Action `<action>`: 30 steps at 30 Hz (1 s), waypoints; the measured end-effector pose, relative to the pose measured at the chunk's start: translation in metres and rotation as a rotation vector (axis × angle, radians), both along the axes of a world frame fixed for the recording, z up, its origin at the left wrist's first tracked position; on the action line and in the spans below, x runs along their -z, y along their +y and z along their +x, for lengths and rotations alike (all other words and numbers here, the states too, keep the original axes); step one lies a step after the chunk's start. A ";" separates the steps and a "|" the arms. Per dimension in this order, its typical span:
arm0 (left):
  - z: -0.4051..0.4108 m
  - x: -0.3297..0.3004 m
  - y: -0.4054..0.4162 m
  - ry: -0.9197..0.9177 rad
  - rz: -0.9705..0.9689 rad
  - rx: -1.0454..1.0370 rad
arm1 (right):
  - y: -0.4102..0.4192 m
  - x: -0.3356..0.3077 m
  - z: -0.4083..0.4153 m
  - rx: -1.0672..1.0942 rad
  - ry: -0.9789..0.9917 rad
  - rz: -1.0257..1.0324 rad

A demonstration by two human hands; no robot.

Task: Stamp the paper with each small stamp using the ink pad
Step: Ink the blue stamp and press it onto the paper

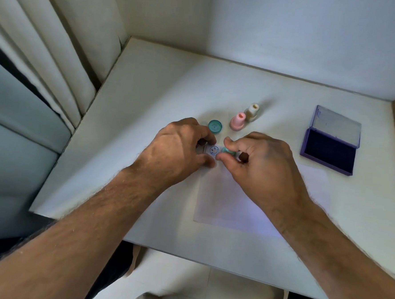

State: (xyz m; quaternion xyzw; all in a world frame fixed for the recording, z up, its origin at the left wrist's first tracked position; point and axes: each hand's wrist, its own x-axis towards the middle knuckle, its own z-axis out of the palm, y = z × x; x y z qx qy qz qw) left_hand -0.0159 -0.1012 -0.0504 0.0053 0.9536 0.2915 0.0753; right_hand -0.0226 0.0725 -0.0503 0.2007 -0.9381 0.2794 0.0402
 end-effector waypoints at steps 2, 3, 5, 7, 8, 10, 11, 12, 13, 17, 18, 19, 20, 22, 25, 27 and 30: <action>0.000 0.000 0.000 -0.010 -0.003 -0.011 | -0.002 -0.003 -0.001 -0.024 0.003 0.030; 0.000 0.000 0.000 -0.015 -0.002 -0.016 | -0.003 -0.004 -0.001 -0.037 0.013 0.037; 0.000 0.000 0.001 -0.020 0.001 -0.025 | -0.005 -0.004 0.000 -0.043 0.017 0.051; -0.001 0.000 0.002 -0.029 0.002 -0.029 | -0.005 -0.003 0.000 -0.031 0.001 0.059; -0.002 0.000 0.002 -0.032 0.000 -0.032 | -0.005 -0.003 -0.001 -0.026 -0.002 0.059; -0.004 0.000 0.004 -0.035 -0.010 -0.039 | -0.005 -0.003 -0.002 -0.009 -0.013 0.051; -0.005 0.000 0.005 -0.034 -0.017 -0.044 | -0.005 -0.004 -0.002 -0.002 -0.020 0.047; -0.006 -0.001 0.006 -0.033 -0.023 -0.048 | -0.006 -0.004 -0.002 0.001 -0.028 0.047; -0.006 -0.001 0.007 -0.029 -0.029 -0.052 | -0.006 -0.004 -0.002 0.002 -0.039 0.049; -0.008 -0.001 0.008 -0.015 -0.066 -0.049 | -0.007 -0.005 -0.003 0.006 -0.085 0.066; -0.008 -0.001 0.008 -0.017 -0.074 -0.045 | -0.007 -0.004 -0.003 0.002 -0.086 0.068; -0.008 -0.001 0.009 -0.018 -0.079 -0.041 | -0.007 -0.004 -0.003 0.000 -0.079 0.062; -0.009 -0.001 0.010 -0.016 -0.082 -0.039 | -0.007 -0.005 -0.003 0.001 -0.069 0.057; -0.009 -0.001 0.010 -0.015 -0.078 -0.045 | -0.008 -0.005 -0.003 0.000 -0.053 0.058; -0.010 -0.002 0.010 -0.014 -0.073 -0.048 | -0.007 -0.005 -0.005 -0.011 -0.041 0.054; -0.010 0.000 0.010 -0.013 -0.069 -0.050 | -0.006 -0.006 -0.006 -0.013 -0.048 0.046; -0.009 0.002 0.011 -0.010 -0.069 -0.048 | -0.006 -0.007 -0.006 -0.010 -0.079 0.045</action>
